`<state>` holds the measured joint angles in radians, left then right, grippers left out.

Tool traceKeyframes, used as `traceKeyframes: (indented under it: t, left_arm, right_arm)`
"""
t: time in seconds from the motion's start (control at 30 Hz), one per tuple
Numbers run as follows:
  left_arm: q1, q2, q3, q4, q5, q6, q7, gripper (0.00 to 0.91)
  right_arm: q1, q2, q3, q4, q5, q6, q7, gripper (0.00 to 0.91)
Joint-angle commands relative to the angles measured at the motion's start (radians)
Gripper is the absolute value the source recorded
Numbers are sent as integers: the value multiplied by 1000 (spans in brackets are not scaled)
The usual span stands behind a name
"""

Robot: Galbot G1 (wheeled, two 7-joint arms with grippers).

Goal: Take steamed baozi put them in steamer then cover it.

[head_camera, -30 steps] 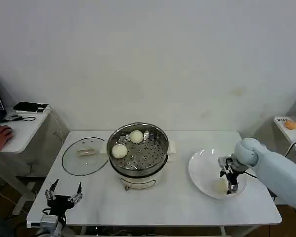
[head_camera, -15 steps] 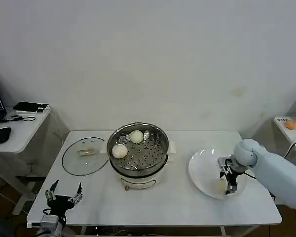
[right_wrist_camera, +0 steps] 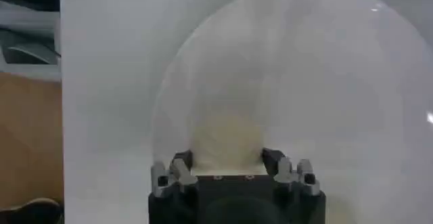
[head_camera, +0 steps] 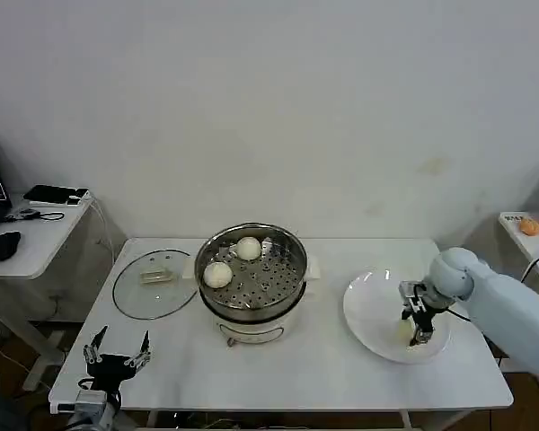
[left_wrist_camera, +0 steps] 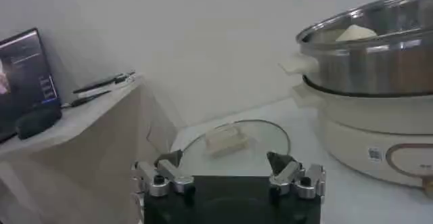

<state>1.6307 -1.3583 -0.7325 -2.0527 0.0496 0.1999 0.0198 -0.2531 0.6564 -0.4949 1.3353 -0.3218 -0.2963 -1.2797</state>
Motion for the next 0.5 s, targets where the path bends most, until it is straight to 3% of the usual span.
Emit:
traceKeyframes:
  t: [0.03,0.2,0.33,0.43,0.5]
  left_arm:
    - [1,-3,0,-7,2,1,2,907]
    - [1,-8,-3,-12,2,0,0,907]
    - [1,-18,0,-17,4,0,-1,907]
    - [3,-20,2,-19,10,0,-1,907]
    - [4,-21,1,-19,11,0,-2,907]
  right_arm:
    - [96,-29,10,58,48,1,-4,695]
    - [305,-18,-71,126,127,6,-21,695]
    - [449,76,-113,129,173,28,-42,695]
    - [506,160,-119,91,223,145,-38,695]
    - [542,203,-137,88,220,139,-31,695]
